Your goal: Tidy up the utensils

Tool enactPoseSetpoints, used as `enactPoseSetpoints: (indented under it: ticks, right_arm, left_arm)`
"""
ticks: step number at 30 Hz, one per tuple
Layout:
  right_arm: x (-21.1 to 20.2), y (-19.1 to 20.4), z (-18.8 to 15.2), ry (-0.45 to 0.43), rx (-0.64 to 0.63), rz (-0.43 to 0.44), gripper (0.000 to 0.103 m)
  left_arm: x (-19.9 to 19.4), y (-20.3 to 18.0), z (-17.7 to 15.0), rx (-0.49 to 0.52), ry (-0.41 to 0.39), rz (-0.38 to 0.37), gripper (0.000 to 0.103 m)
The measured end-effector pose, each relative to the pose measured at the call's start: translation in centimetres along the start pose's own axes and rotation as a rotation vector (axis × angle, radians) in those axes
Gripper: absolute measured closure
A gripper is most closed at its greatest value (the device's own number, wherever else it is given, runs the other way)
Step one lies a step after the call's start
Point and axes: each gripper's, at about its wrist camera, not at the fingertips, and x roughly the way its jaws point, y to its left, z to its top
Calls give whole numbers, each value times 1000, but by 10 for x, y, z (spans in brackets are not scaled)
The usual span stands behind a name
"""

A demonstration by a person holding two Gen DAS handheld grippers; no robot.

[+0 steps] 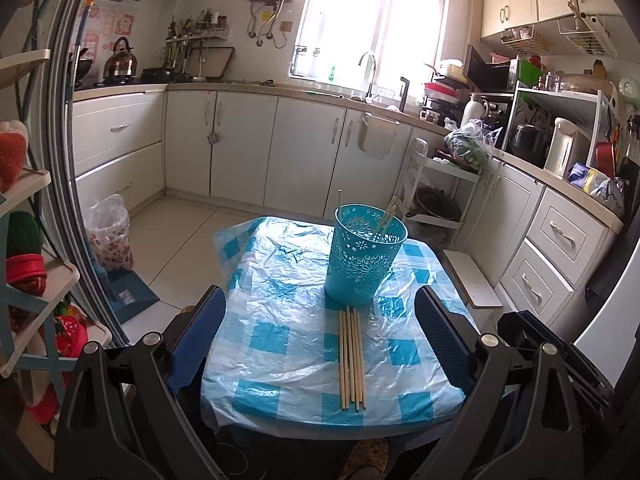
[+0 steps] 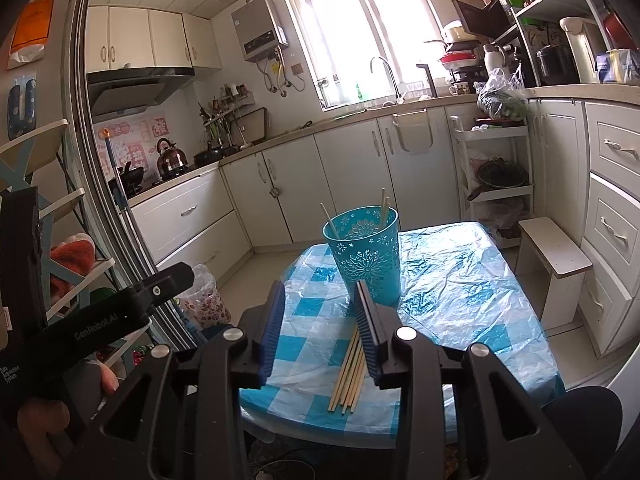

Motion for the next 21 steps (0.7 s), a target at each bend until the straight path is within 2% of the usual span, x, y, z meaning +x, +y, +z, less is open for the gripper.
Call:
enactPoseSetpoints:
  ticks: [21]
  right_arm:
    - [-7,2,-1,-7,-6,-3,67]
  left_arm:
    - [-19,-5,0,27,-48,19,11]
